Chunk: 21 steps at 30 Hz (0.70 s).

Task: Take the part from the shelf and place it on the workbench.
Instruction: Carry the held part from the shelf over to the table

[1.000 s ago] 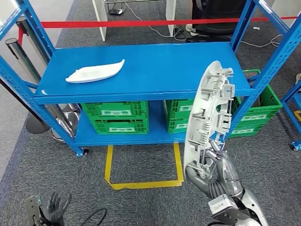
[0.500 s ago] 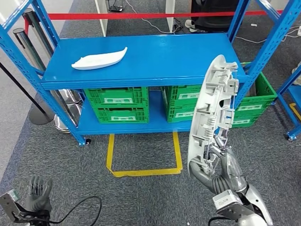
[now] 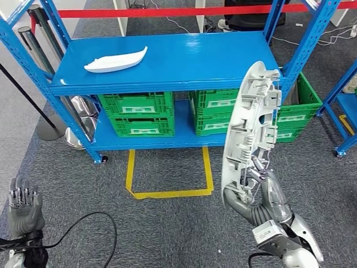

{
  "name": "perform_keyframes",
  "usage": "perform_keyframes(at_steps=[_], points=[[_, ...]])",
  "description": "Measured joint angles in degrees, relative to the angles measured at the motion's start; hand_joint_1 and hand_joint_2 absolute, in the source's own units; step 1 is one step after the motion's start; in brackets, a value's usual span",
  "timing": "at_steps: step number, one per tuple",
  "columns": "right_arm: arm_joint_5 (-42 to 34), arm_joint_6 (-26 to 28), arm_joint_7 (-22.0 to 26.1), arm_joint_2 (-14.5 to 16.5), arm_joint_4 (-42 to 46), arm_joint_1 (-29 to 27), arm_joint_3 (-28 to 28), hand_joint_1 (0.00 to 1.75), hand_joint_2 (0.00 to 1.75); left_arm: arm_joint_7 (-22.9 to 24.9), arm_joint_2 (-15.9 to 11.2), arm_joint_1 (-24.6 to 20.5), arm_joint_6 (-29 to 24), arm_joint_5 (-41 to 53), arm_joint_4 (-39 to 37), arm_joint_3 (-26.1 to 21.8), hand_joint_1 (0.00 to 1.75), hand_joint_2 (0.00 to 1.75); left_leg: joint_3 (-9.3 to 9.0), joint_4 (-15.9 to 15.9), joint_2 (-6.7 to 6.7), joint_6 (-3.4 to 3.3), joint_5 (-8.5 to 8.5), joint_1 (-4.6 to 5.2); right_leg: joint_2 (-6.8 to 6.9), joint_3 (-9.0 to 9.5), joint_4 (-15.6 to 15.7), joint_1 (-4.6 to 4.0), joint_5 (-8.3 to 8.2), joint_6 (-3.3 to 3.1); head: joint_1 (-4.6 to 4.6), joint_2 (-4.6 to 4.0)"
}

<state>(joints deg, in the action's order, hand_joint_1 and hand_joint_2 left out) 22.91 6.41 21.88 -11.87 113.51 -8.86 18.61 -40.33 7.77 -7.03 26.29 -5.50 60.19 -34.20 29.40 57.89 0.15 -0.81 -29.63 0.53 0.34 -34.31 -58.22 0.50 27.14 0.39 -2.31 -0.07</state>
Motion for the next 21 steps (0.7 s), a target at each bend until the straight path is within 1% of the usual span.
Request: perform_keyframes(at_steps=[2, 3, 4, 5, 7, 8, 9, 10, 11, 12, 13, 14, 15, 17, 18, 19, 20, 21], points=[[-0.1, -0.3, 0.0, 0.2, -0.1, 0.3, -0.1, 1.75, 1.75, 0.0, 0.2, 0.3, -0.2, -0.1, 1.0, 0.5, 0.0, 1.75, -0.08, -1.3, -0.05, -0.36, 0.41, 0.12, -0.01, -0.48, 0.3, 0.17, -0.74, 0.74, 0.04, 0.0], [-0.1, -0.4, -0.1, 0.3, -0.3, 0.4, -0.1, 1.75, 1.75, 0.0, 0.3, 0.4, -0.3, -0.2, 1.3, 0.7, 0.0, 1.75, 0.04, -1.8, -0.14, -0.6, 0.9, 0.01, -0.04, -0.83, 0.2, 0.2, -0.58, 1.06, 0.01, 0.0], [-0.1, -0.6, -0.1, 0.4, -0.4, 0.6, -0.1, 1.75, 1.75, 0.0, 0.4, 0.6, -0.3, -0.3, 1.6, 0.8, 0.0, 1.75, 0.19, -2.2, -0.23, -0.89, 1.36, -0.15, -0.08, -1.38, -0.6, 0.18, 0.29, 1.32, -0.07, 0.0], [-0.1, -0.8, -0.1, 0.5, -0.5, 0.8, -0.2, 1.75, 1.75, 0.0, 0.5, 0.7, -0.3, -0.4, 1.9, 0.9, 0.0, 1.75, 0.41, -2.6, -0.33, -1.12, 1.8, -0.32, -0.12, -2.35, -2.6, 0.18, 1.91, 1.54, -0.17, 0.0], [-0.1, -1.1, -0.1, 0.8, -0.8, 1.2, -0.1, 1.75, 1.75, 0.0, 0.6, 1.1, -0.2, -0.6, 2.1, 1.0, 0.0, 1.75, 1.25, -2.4, -0.41, -1.36, 2.35, -0.3, -0.18, -5.02, -9.8, 0.28, 6.03, 1.91, -0.26, 0.0], [-0.1, -1.2, -0.1, 0.9, -1.0, 1.4, -0.1, 1.75, 1.75, 0.0, 0.6, 1.4, -0.2, -0.6, 2.1, 1.0, 0.0, 1.75, 1.69, -2.2, -0.45, -1.36, 2.54, -0.28, -0.18, -6.1, -13.1, 0.32, 7.36, 2.07, -0.25, 0.0], [0.0, -1.2, -0.2, 1.1, -1.3, 1.6, -0.1, 1.75, 1.75, 0.0, 0.6, 1.7, -0.1, -0.7, 2.2, 0.9, 0.0, 1.75, 2.1, -2.0, -0.48, -1.34, 2.67, -0.29, -0.17, -6.33, -14.7, 0.37, 7.67, 2.21, -0.23, 0.0], [0.0, -1.2, -0.2, 1.2, -1.5, 1.7, -0.1, 1.75, 1.75, 0.0, 0.6, 1.9, 0.0, -0.7, 2.2, 0.9, 0.0, 1.75, 2.48, -1.6, -0.48, -1.31, 2.74, -0.32, -0.16, -5.44, -14.0, 0.43, 6.85, 2.31, -0.25, 0.0], [0.0, -1.3, -0.3, 1.3, -1.7, 1.8, -0.1, 1.75, 1.75, 0.0, 0.6, 2.1, 0.0, -0.8, 2.2, 0.9, 0.0, 1.75, 2.8, -1.2, -0.45, -1.24, 2.74, -0.36, -0.15, -3.6, -11.2, 0.53, 5.27, 2.37, -0.25, 0.0], [0.0, -1.3, -0.3, 1.3, -1.9, 1.9, -0.1, 1.75, 1.75, 0.0, 0.6, 2.2, 0.1, -0.8, 2.3, 0.9, 0.0, 1.75, 3.12, -0.8, -0.41, -1.11, 2.69, -0.4, -0.15, -1.42, -7.5, 0.62, 3.87, 2.41, -0.25, 0.0], [0.0, -1.3, -0.3, 1.4, -2.0, 2.1, 0.0, 1.75, 1.75, 0.0, 0.6, 2.3, 0.1, -0.8, 2.4, 0.8, 0.0, 1.75, 3.54, -0.2, -0.36, -0.89, 2.65, -0.31, -0.17, 0.49, -4.2, 0.63, 2.8, 2.39, -0.27, 0.0], [0.0, -1.3, -0.3, 1.5, -2.1, 2.3, 0.0, 1.75, 1.75, 0.0, 0.6, 2.3, 0.1, -0.9, 2.5, 0.8, 0.0, 1.75, 4.06, 0.3, -0.31, -0.59, 2.69, -0.22, -0.2, 1.68, -1.9, 0.63, 2.42, 2.23, -0.26, 0.0], [0.0, -1.3, -0.3, 1.6, -2.2, 2.4, 0.0, 1.75, 1.75, 0.0, 0.6, 2.3, 0.1, -0.9, 2.6, 0.8, 0.0, 1.75, 4.6, 0.7, -0.29, -0.25, 2.81, -0.11, -0.27, 2.01, -0.9, 0.57, 2.53, 1.99, -0.24, 0.0], [0.1, -1.4, -0.4, 1.8, -2.4, 2.5, 0.0, 1.75, 1.75, 0.0, 0.6, 2.5, 0.1, -0.9, 2.8, 0.8, 0.0, 1.75, 5.37, 1.0, -0.26, 0.38, 3.12, -0.03, -0.35, 1.68, -0.9, 0.54, 2.46, 1.28, -0.23, 0.0], [0.1, -1.4, -0.4, 1.9, -2.5, 2.5, 0.0, 1.75, 1.75, 0.0, 0.6, 2.5, 0.1, -0.9, 2.8, 0.8, 0.0, 1.75, 5.59, 1.2, -0.24, 0.71, 2.84, -0.08, -0.35, 1.47, -0.9, 0.61, 2.24, 0.94, -0.22, 0.0], [0.2, -1.4, -0.4, 2.0, -2.6, 2.6, 0.0, 1.75, 1.75, 0.0, 0.6, 2.5, 0.1, -0.8, 2.8, 0.8, 0.0, 1.75, 5.97, 2.1, -0.22, 1.05, 1.97, -0.14, -0.3, 1.36, -0.8, 0.7, 2.04, 0.58, -0.18, 0.0], [0.3, -1.4, -0.5, 2.2, -2.7, 2.7, 0.0, 1.75, 1.75, 0.0, 0.5, 2.5, 0.1, -0.5, 2.8, 0.7, 0.0, 1.75, 6.71, 4.1, -0.2, 1.38, 0.46, -0.23, -0.24, 1.24, -0.7, 0.8, 1.85, 0.23, -0.11, 0.0], [0.4, -1.4, -0.5, 2.3, -2.9, 2.8, 0.0, 1.75, 1.75, 0.0, 0.5, 2.5, 0.1, 0.0, 2.6, 0.4, 0.0, 1.75, 7.82, 7.1, -0.19, 1.7, -1.5, -0.35, -0.19, 1.1, -0.6, 0.8, 1.71, -0.02, -0.07, 0.0]])
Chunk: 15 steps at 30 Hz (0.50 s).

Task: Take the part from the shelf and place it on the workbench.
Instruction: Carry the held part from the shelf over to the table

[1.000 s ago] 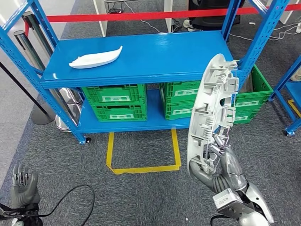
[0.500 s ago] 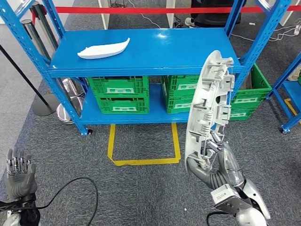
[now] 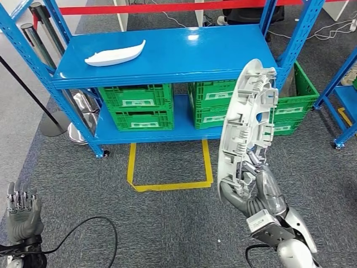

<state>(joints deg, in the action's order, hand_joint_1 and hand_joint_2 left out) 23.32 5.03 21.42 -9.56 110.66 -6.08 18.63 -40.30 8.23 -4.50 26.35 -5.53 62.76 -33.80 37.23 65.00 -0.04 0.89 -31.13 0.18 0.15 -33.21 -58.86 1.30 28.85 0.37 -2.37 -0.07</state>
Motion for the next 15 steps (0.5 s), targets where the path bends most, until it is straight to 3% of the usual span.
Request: perform_keyframes(at_steps=[2, 3, 4, 7, 9, 12, 13, 15], points=[[0.1, 0.1, 0.0, 0.3, -0.3, 0.0, 0.0, 1.75, 1.75, 0.0, -0.1, -0.2, -0.3, 1.1, -1.7, -0.9, 0.0, 1.75, 2.48, 7.1, 0.0, 0.35, -3.4, -0.17, 0.06, -0.34, 0.0, -0.06, -0.24, -0.35, 0.03, 0.0], [0.2, 0.1, 0.0, 0.4, -0.5, 0.0, 0.1, 1.75, 1.75, 0.0, -0.3, -0.3, -0.7, 1.5, -3.3, -1.5, 0.0, 1.75, 2.95, 9.1, 0.0, 0.39, -3.91, -0.22, 0.06, -0.5, 0.0, -0.09, -0.36, -0.46, 0.03, 0.0], [0.1, 0.1, 0.0, 0.6, -0.7, 0.0, 0.1, 1.75, 1.75, 0.0, -0.5, -0.5, -1.2, 1.8, -5.5, -2.1, 0.0, 1.75, 2.43, 8.9, 0.0, 0.34, -3.35, -0.25, 0.04, -0.62, 0.0, -0.11, -0.48, -0.51, 0.03, 0.0], [0.1, 0.1, 0.3, 0.8, -1.2, -0.1, 0.4, 1.75, 1.75, 0.1, -1.7, -1.0, -3.2, 2.9, -13.1, -3.9, 0.0, 1.75, -3.39, -1.2, 0.05, -0.38, 1.36, -0.14, -0.11, -0.8, 0.0, -0.2, -0.78, -0.33, 0.03, 0.0], [0.1, 0.2, 0.5, 0.8, -1.4, -0.3, 0.5, 1.75, 1.75, 0.1, -2.6, -1.1, -4.9, 3.9, -18.5, -5.0, 0.0, 1.75, -5.57, -5.8, 0.13, -0.9, 2.54, 0.12, -0.16, -1.15, -0.1, -0.28, -1.11, 0.19, 0.01, 0.0], [0.1, 0.7, 0.4, 0.8, -1.6, -1.0, 0.4, 1.75, 1.75, 0.1, -3.7, -0.9, -7.4, 5.5, -26.6, -6.6, 0.0, 1.75, -5.45, -6.9, 0.12, -1.56, 2.59, 0.18, -0.07, -1.79, -0.1, -0.3, -1.41, 1.15, 0.0, 0.0], [0.1, 0.9, 0.5, 0.8, -1.6, -1.5, 0.4, 1.75, 1.75, 0.2, -3.9, -0.9, -8.4, 6.1, -29.0, -7.0, 0.0, 1.75, -5.44, -7.2, 0.09, -1.91, 2.78, 0.05, -0.05, -2.14, -0.6, -0.32, -0.8, 1.42, -0.05, 0.0], [0.0, 1.6, 1.0, 0.8, -1.4, -2.8, 0.1, 1.75, 1.75, 0.5, -4.2, -0.7, -11.0, 7.6, -33.4, -7.7, 0.0, 1.75, -5.35, -7.7, 0.03, -2.55, 3.23, -0.18, -0.06, -3.99, -4.9, -0.33, 2.29, 1.81, -0.25, 0.0]])
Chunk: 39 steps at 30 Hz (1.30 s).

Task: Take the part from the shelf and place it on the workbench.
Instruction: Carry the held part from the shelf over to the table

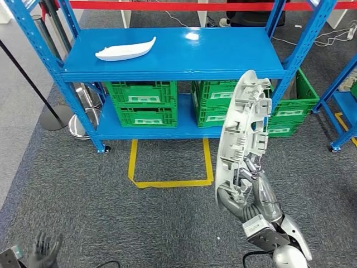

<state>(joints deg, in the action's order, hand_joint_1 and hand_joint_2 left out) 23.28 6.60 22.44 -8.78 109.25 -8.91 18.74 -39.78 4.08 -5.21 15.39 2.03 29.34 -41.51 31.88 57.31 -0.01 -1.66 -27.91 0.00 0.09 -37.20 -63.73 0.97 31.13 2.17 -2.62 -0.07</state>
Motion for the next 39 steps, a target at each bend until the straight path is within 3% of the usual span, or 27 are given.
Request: perform_keyframes(at_steps=[2, 3, 4, 5, 7, 9, 12, 14, 17, 18, 19, 20, 22, 24, 28, 30, 32, 33, 34, 35, 36, 38, 39], points=[[-0.1, 0.6, 0.6, 0.0, 0.1, -1.4, -0.2, 1.75, 1.75, 1.1, -0.2, 0.3, -2.6, 1.3, -3.8, -0.5, 0.0, 1.75, 0.26, 0.0, -0.02, -0.31, 0.17, 0.13, -0.01, -2.76, -7.4, 0.0, 3.64, 0.25, -0.13, 0.0], [0.0, 0.8, 0.8, 0.0, 0.1, -1.9, -0.2, 1.75, 1.75, 2.0, -0.3, 0.6, -3.8, 1.8, -5.5, -0.7, 0.0, 1.75, 0.37, 0.1, -0.06, -0.36, 0.21, 0.22, -0.01, -3.6, -9.9, -0.01, 4.46, 0.32, -0.11, 0.0], [0.0, 1.0, 0.9, 0.0, 0.1, -2.4, -0.2, 1.75, 1.75, 2.8, -0.4, 0.9, -4.7, 2.2, -7.0, -0.9, 0.0, 1.75, 0.45, 0.2, -0.09, -0.38, 0.24, 0.28, -0.01, -3.48, -10.4, -0.02, 4.26, 0.32, -0.13, 0.0], [0.1, 1.1, 0.9, 0.0, 0.1, -2.6, -0.2, 1.75, 1.75, 3.6, -0.4, 1.1, -5.5, 2.5, -8.3, -1.1, 0.0, 1.75, 0.51, 0.3, -0.11, -0.38, 0.25, 0.33, 0.0, -2.23, -8.7, -0.04, 3.08, 0.25, -0.13, 0.0], [0.3, 1.3, 0.8, 0.0, 0.1, -2.6, -0.2, 1.75, 1.75, 4.7, -0.4, 1.5, -6.0, 2.8, -10.2, -1.6, 0.0, 1.75, 0.64, 0.6, -0.11, -0.28, 0.22, 0.45, -0.01, 2.35, -1.1, -0.12, 0.01, -0.1, -0.12, 0.0], [0.6, 1.4, 0.8, 0.0, 0.1, -2.2, -0.2, 1.75, 1.75, 5.3, -0.4, 1.7, -6.1, 3.4, -11.5, -1.9, 0.0, 1.75, 1.11, 1.1, -0.08, 0.12, 0.32, 0.64, -0.02, 5.44, 4.4, -0.28, -1.19, -0.49, -0.07, 0.0], [0.8, 1.6, 0.8, 0.0, 0.0, -1.8, -0.1, 1.75, 1.75, 6.1, -0.5, 1.9, -6.6, 4.6, -12.6, -1.9, 0.0, 1.75, 1.74, 1.4, 0.02, 0.99, 0.64, 0.64, 0.05, 5.57, 5.3, -0.32, -1.44, -1.23, -0.05, 0.0], [0.8, 1.7, 0.7, 0.0, -0.1, -1.7, -0.1, 1.75, 1.75, 6.6, -0.6, 2.0, -7.0, 4.8, -13.2, -1.9, 0.0, 1.75, 2.48, 3.2, 0.13, 1.65, -0.94, 0.56, 0.21, 5.45, 5.6, -0.05, -1.93, -1.95, 0.13, 0.0], [0.9, 1.9, 0.7, 0.0, -0.3, -1.4, -0.1, 1.75, 1.75, 6.9, -0.8, 2.0, -7.2, 4.8, -13.7, -2.0, 0.0, 1.75, 6.21, 12.9, 0.17, 2.63, -6.59, 0.14, 0.36, 4.99, 5.8, 0.08, -2.41, -2.46, 0.41, 0.0], [0.9, 1.9, 0.7, 0.1, -0.4, -1.4, -0.1, 1.75, 1.75, 7.0, -0.8, 2.0, -7.2, 4.8, -13.9, -2.0, 0.0, 1.75, 7.2, 15.8, 0.17, 2.81, -7.66, 0.0, 0.37, 4.83, 5.7, 0.07, -2.52, -2.47, 0.39, 0.0], [0.9, 1.9, 0.7, 0.1, -0.5, -1.4, -0.1, 1.75, 1.75, 7.1, -0.8, 2.1, -7.2, 4.8, -14.1, -2.0, 0.0, 1.75, 7.38, 16.9, 0.17, 2.9, -7.7, -0.1, 0.37, 4.7, 5.7, 0.07, -2.63, -2.44, 0.4, 0.0], [0.9, 1.9, 0.7, 0.1, -0.6, -1.4, -0.1, 1.75, 1.75, 7.1, -0.8, 2.1, -7.2, 4.8, -14.2, -2.0, 0.0, 1.75, 6.47, 15.7, 0.17, 2.9, -6.65, -0.18, 0.35, 4.61, 5.7, 0.07, -2.74, -2.4, 0.4, 0.0], [0.9, 1.9, 0.7, 0.1, -0.7, -1.4, -0.1, 1.75, 1.75, 7.1, -0.9, 2.1, -7.2, 4.8, -14.3, -2.0, 0.0, 1.75, 2.35, 8.3, 0.18, 2.64, -3.06, -0.25, 0.31, 4.55, 5.7, 0.07, -2.91, -2.21, 0.4, 0.0], [1.1, 1.9, 0.7, 0.1, -0.7, -1.3, -0.1, 1.75, 1.75, 7.4, -0.9, 2.0, -7.6, 5.0, -14.4, -2.0, 0.0, 1.75, -0.75, 2.0, 0.2, 2.19, -1.2, -0.1, 0.27, 4.27, 5.5, -0.1, -3.14, -1.75, 0.37, 0.0], [1.7, 2.5, 0.8, 0.0, -0.7, -1.2, 0.0, 1.75, 1.75, 8.9, -0.8, 2.1, -9.1, 6.1, -14.7, -2.0, 0.0, 1.75, -0.76, 0.4, 0.14, 0.97, -0.62, 0.0, 0.22, 3.49, 5.4, -0.16, -3.41, -0.42, 0.31, 0.0], [2.2, 2.8, 0.7, 0.0, -0.7, -1.2, 0.1, 1.75, 1.75, 9.3, -0.7, 2.2, -9.4, 6.6, -14.8, -2.0, 0.0, 1.75, -0.49, 0.0, 0.03, 0.14, -0.01, -0.19, 0.15, 1.99, 2.3, -0.13, -0.82, -0.03, 0.18, 0.0], [2.5, 3.0, 0.6, 0.0, -0.7, -1.2, 0.2, 1.75, 1.75, 9.5, -0.5, 2.2, -9.6, 6.9, -14.9, -2.0, 0.0, 1.75, 0.0, 0.0, -0.02, -0.31, 0.36, -0.1, 0.11, -0.94, -5.1, -0.09, 3.44, 0.18, 0.07, 0.0], [2.6, 3.1, 0.5, 0.0, -0.7, -1.3, 0.2, 1.75, 1.75, 9.7, -0.5, 2.3, -9.8, 7.0, -15.0, -2.0, 0.0, 1.75, 0.23, 0.0, -0.04, -0.42, 0.5, 0.0, 0.11, -2.2, -8.5, -0.08, 4.85, 0.24, 0.08, 0.0], [2.7, 3.1, 0.3, 0.0, -0.7, -1.3, 0.3, 1.75, 1.75, 9.9, -0.4, 2.3, -10.1, 7.1, -15.0, -2.0, 0.0, 1.75, 0.41, 0.1, -0.04, -0.47, 0.63, 0.09, 0.1, -2.67, -10.4, -0.09, 5.25, 0.26, 0.08, 0.0], [2.7, 3.1, 0.1, 0.0, -0.7, -1.3, 0.2, 1.75, 1.75, 10.1, -0.3, 2.4, -10.4, 7.2, -15.1, -2.0, 0.0, 1.75, 0.53, 0.1, -0.04, -0.46, 0.72, 0.16, 0.11, -2.03, -9.9, -0.1, 4.52, 0.22, 0.08, 0.0], [2.7, 3.1, 0.0, 0.0, -0.7, -1.3, 0.2, 1.75, 1.75, 10.4, -0.2, 2.4, -10.7, 7.4, -15.2, -2.0, 0.0, 1.75, 0.6, 0.2, -0.02, -0.42, 0.77, 0.22, 0.11, -0.28, -7.2, -0.1, 2.93, 0.09, 0.09, 0.0], [2.7, 3.1, -0.1, 0.0, -0.7, -1.2, 0.2, 1.75, 1.75, 10.8, 0.1, 2.5, -11.1, 7.7, -15.3, -2.0, 0.0, 1.75, 0.77, 0.6, 0.03, -0.23, 0.81, 0.39, 0.12, 4.47, 1.0, -0.21, -0.14, -0.29, 0.07, 0.0], [2.8, 3.1, -0.1, 0.0, -0.7, -1.1, 0.2, 1.75, 1.75, 10.9, 0.2, 2.5, -11.1, 7.7, -15.3, -2.0, 0.0, 1.75, 1.0, 0.8, 0.06, -0.02, 0.88, 0.49, 0.11, 6.12, 3.9, -0.29, -0.86, -0.48, 0.09, 0.0]])
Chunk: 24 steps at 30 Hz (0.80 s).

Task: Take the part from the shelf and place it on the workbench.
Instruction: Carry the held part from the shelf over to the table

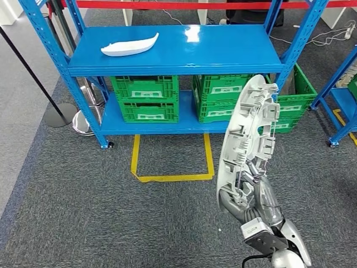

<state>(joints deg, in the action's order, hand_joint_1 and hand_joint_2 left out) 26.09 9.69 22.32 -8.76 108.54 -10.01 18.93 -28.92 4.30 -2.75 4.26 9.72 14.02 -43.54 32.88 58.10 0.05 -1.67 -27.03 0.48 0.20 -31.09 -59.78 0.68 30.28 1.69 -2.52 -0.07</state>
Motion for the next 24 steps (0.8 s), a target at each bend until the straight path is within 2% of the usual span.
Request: perform_keyframes(at_steps=[1, 4, 6, 9, 10, 11, 12, 14, 15, 16, 19, 20, 22, 24], points=[[0.1, 0.0, 0.0, 0.0, 0.0, 0.1, 0.0, 1.75, 1.75, 0.0, 0.0, 0.0, 0.1, 0.0, 0.0, 0.0, 0.0, 1.75, 0.27, 0.2, 0.02, 0.29, 0.12, 0.08, -0.02, 0.76, 1.5, -0.08, -0.17, -0.19, 0.02, 0.0], [0.5, 0.0, 0.0, 0.0, -0.2, 0.2, 0.1, 1.75, 1.75, -0.1, 0.1, 0.0, 0.5, 0.2, 0.0, -0.1, 0.0, 1.75, 0.83, 0.4, 0.09, 1.25, 0.37, 0.13, -0.01, 0.52, 1.9, 0.01, -0.58, -0.94, 0.06, 0.0], [0.5, 0.0, -0.1, 0.0, -0.3, 0.5, 0.1, 1.75, 1.75, -0.1, 0.1, 0.1, 0.5, 0.3, -0.1, -0.2, 0.0, 1.75, 1.81, 2.9, 0.12, 1.9, -1.84, 0.01, 0.13, 0.24, 2.2, 0.28, -1.13, -1.61, 0.22, 0.0], [0.6, -0.1, -0.3, 0.0, -0.7, 1.2, 0.2, 1.75, 1.75, -0.1, 0.1, 0.1, 0.3, 0.3, -0.2, -0.4, 0.0, 1.75, 5.45, 13.0, 0.11, 2.77, -7.65, -0.41, 0.21, -0.56, 2.2, 0.28, -1.68, -2.05, 0.37, 0.0], [0.6, -0.1, -0.3, 0.0, -0.9, 1.4, 0.2, 1.75, 1.75, -0.1, 0.1, 0.1, 0.3, 0.2, -0.2, -0.4, 0.0, 1.75, 6.01, 15.2, 0.11, 2.9, -8.33, -0.5, 0.21, -0.81, 2.1, 0.26, -1.84, -2.06, 0.37, 0.0], [0.6, -0.2, -0.4, 0.0, -1.1, 1.6, 0.2, 1.75, 1.75, -0.1, 0.1, 0.1, 0.2, 0.2, -0.3, -0.5, 0.0, 1.75, 5.64, 15.3, 0.11, 2.92, -7.92, -0.55, 0.21, -1.03, 2.0, 0.26, -1.96, -2.02, 0.37, 0.0], [0.6, -0.2, -0.5, 0.0, -1.2, 1.7, 0.2, 1.75, 1.75, -0.1, 0.1, 0.1, 0.1, 0.2, -0.3, -0.5, 0.0, 1.75, 4.23, 13.2, 0.11, 2.85, -6.54, -0.58, 0.2, -1.18, 1.9, 0.26, -2.06, -1.96, 0.38, 0.0], [0.6, -0.2, -0.5, 0.0, -1.2, 1.9, 0.3, 1.75, 1.75, -0.1, 0.1, -0.1, 0.0, 0.2, -0.3, -0.5, 0.0, 1.75, -0.2, 5.3, 0.14, 2.34, -3.25, -0.5, 0.19, -1.35, 1.8, 0.2, -2.25, -1.71, 0.36, 0.0], [0.6, -0.2, -0.5, 0.0, -1.2, 2.1, 0.3, 1.75, 1.75, -0.2, 0.0, -0.2, 0.1, 0.2, -0.3, -0.5, 0.0, 1.75, -1.84, 2.0, 0.15, 2.03, -2.32, -0.4, 0.18, -1.51, 1.8, 0.13, -2.38, -1.49, 0.35, 0.0], [0.6, -0.2, -0.6, 0.0, -1.2, 2.3, 0.3, 1.75, 1.75, -0.4, 0.0, -0.3, 0.3, 0.3, -0.3, -0.6, 0.0, 1.75, -2.69, 0.1, 0.16, 1.75, -1.96, -0.28, 0.18, -1.72, 1.7, 0.09, -2.56, -1.2, 0.32, 0.0], [0.4, -0.2, -0.8, 0.0, -1.2, 2.6, 0.3, 1.75, 1.75, -1.6, 0.0, -0.6, 1.4, 0.4, -0.3, -0.9, 0.0, 1.75, -2.47, -0.9, 0.1, 0.96, -1.61, -0.21, 0.16, -2.32, 1.8, 0.1, -2.97, -0.23, 0.31, 0.0], [0.4, -0.2, -0.8, 0.0, -1.2, 2.6, 0.4, 1.75, 1.75, -2.0, 0.0, -0.7, 1.7, 0.5, -0.3, -1.0, 0.0, 1.75, -2.42, -1.2, 0.05, 0.58, -1.28, -0.33, 0.11, -2.69, 1.3, 0.1, -2.45, 0.02, 0.26, 0.0], [0.3, -0.2, -0.9, -0.1, -1.2, 2.6, 0.5, 1.75, 1.75, -2.4, 0.0, -1.2, 2.2, 0.6, -0.3, -1.0, 0.0, 1.75, -2.16, -1.7, -0.07, -0.1, -0.66, -0.58, -0.02, -4.75, -3.1, 0.11, 0.53, 0.39, 0.11, 0.0], [0.2, -0.2, -1.0, -0.1, -1.2, 2.7, 0.7, 1.75, 1.75, -2.5, -0.1, -1.6, 2.3, 0.7, -0.3, -1.0, 0.0, 1.75, -1.72, -1.6, -0.12, -0.38, -0.39, -0.49, -0.08, -7.83, -10.6, 0.14, 4.29, 0.69, 0.03, 0.0]])
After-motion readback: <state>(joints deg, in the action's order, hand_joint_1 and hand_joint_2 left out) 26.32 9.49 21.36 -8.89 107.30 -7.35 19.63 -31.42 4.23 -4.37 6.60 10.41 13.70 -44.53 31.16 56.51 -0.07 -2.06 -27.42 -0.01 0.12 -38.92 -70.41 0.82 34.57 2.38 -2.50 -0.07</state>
